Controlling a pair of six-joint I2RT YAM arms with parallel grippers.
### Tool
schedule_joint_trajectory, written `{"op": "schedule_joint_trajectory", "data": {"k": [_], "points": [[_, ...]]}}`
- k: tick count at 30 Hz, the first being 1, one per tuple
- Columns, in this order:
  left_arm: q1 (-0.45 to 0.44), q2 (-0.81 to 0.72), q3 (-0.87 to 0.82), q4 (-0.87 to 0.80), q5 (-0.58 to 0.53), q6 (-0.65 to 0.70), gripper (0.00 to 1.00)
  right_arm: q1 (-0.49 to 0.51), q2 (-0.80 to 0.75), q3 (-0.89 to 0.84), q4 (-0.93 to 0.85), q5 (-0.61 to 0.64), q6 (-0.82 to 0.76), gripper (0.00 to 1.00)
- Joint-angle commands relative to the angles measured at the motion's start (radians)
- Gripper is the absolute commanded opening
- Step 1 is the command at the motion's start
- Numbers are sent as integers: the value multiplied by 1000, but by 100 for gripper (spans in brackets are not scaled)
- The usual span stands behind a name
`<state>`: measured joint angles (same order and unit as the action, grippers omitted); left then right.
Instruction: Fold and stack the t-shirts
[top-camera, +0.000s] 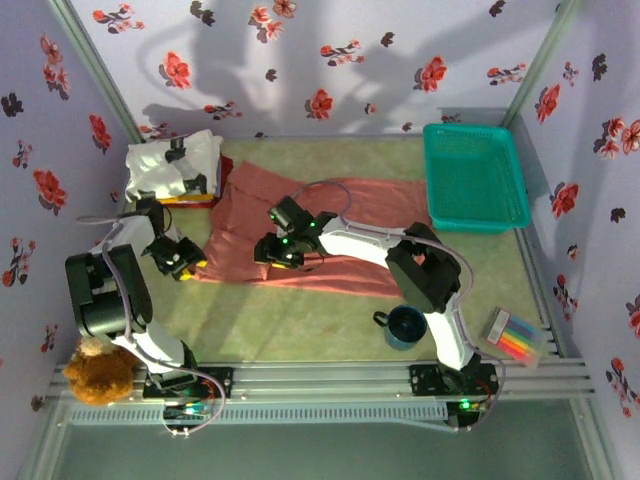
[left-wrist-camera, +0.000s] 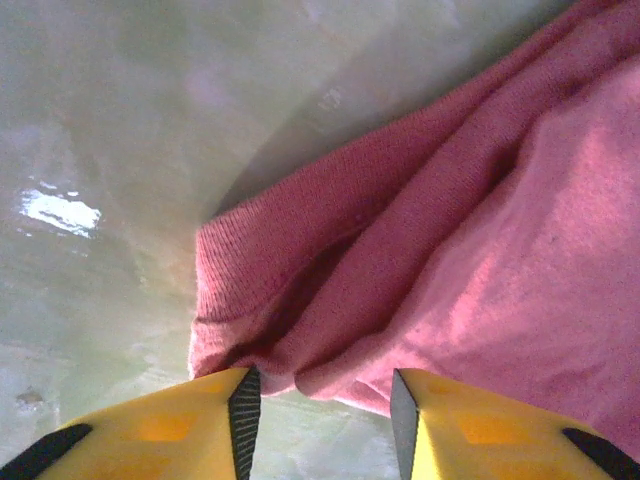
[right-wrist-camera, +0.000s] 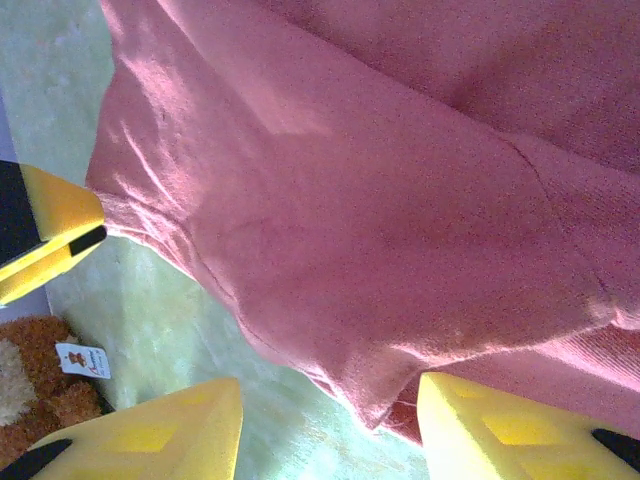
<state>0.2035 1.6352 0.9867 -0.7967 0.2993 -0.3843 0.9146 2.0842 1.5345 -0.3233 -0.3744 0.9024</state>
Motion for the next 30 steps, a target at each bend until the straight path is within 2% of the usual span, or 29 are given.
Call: {"op": "schedule_joint_trajectory", "data": {"k": [1, 12, 14, 18, 30], "points": [[8, 22, 10, 23, 28, 16, 37, 2, 14, 32, -35, -29, 21, 51], [7, -9, 26, 22, 65, 4, 19, 10, 56, 72, -86, -100, 25, 51], [7, -11, 24, 17, 66, 5, 19, 11, 59, 73, -94, -98, 27, 51], [7, -14, 18, -4, 58, 10, 29, 13, 65, 71, -96, -101, 32, 52], [5, -61, 15, -41, 32, 21, 28, 17, 76, 82, -103, -109, 29, 51]]}}
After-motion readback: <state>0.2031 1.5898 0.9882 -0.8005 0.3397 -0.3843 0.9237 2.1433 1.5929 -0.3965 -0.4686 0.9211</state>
